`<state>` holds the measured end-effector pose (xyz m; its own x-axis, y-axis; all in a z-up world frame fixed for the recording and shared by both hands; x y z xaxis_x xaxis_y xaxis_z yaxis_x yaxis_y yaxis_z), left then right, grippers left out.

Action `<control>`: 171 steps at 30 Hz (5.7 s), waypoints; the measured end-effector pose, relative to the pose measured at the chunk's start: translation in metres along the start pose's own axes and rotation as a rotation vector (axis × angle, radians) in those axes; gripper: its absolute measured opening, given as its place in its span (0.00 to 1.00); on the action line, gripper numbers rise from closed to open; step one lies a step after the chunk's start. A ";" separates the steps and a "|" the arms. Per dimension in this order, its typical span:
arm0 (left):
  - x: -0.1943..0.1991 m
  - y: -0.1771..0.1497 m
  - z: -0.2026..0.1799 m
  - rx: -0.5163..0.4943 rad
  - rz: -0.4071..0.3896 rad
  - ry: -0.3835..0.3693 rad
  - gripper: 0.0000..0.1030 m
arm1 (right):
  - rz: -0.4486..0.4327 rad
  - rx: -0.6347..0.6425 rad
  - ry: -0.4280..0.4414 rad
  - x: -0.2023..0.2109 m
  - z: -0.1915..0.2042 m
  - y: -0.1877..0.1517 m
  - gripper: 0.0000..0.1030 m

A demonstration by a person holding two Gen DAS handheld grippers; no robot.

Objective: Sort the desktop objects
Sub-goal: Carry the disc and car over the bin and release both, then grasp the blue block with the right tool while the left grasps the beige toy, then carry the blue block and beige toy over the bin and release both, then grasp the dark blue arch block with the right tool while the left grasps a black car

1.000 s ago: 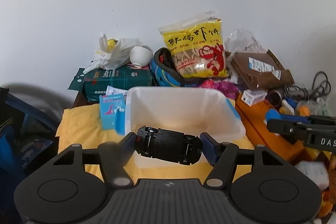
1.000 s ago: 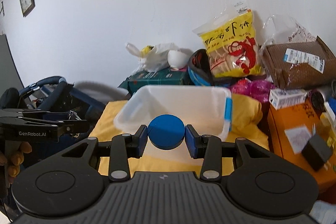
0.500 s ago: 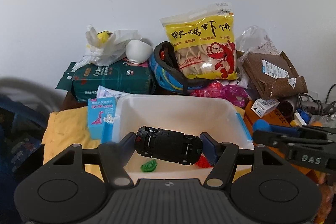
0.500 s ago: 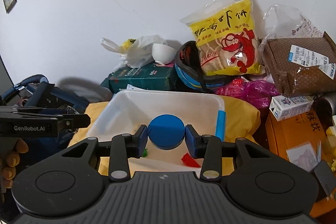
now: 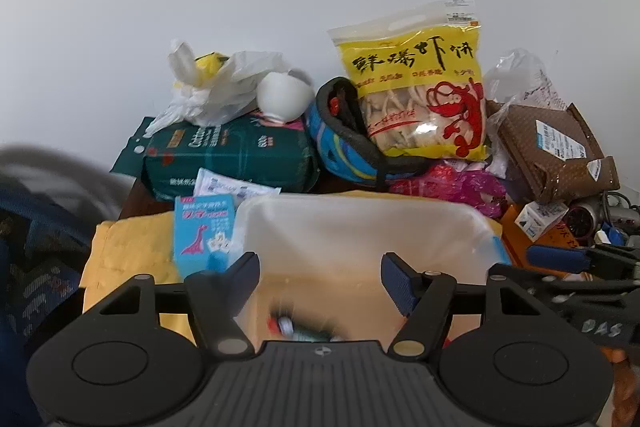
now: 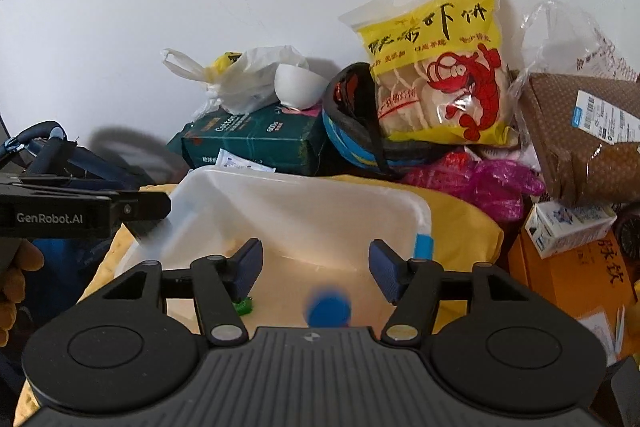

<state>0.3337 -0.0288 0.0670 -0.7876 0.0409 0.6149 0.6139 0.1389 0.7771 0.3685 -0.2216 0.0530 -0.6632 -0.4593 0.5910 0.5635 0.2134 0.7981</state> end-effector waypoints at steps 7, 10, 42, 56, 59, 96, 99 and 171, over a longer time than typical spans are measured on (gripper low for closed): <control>0.048 -0.059 0.013 -0.084 -0.075 -0.034 0.69 | -0.076 0.007 0.030 0.031 0.008 -0.026 0.61; 0.072 -0.112 0.014 -0.141 -0.066 -0.045 0.69 | -0.106 0.018 0.032 0.058 0.016 -0.063 0.61; 0.048 -0.259 0.016 -0.123 0.124 0.043 0.65 | 0.125 0.029 -0.125 0.057 0.042 -0.241 0.46; 0.041 -0.264 0.013 -0.110 0.136 0.008 0.40 | 0.169 -0.005 -0.079 0.044 0.040 -0.252 0.27; 0.036 -0.263 0.011 -0.089 0.138 0.003 0.41 | 0.161 -0.023 -0.079 0.041 0.038 -0.251 0.29; 0.140 -0.140 0.014 -0.021 -0.106 -0.047 0.28 | -0.060 -0.126 0.035 0.127 0.053 -0.157 0.27; 0.141 -0.122 0.012 -0.020 -0.131 -0.048 0.28 | -0.079 -0.123 0.041 0.131 0.051 -0.143 0.27; 0.097 -0.267 0.005 -0.142 0.116 -0.113 0.55 | 0.115 0.072 0.106 0.085 0.070 -0.232 0.57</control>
<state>0.0928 -0.0564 -0.0812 -0.7074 0.1606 0.6883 0.6957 -0.0138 0.7182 0.1470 -0.2495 -0.0739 -0.5386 -0.5161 0.6660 0.5933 0.3290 0.7347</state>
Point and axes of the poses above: each gripper's, at about its wrist camera, not at the fingertips, and x roughly against the way its jaws point, z to its left, y to its top, the point moved 5 cm from there along -x, roughly the way its jaws point, and after that the axes turned 3 degrees about -z, right-handed, at the moved point
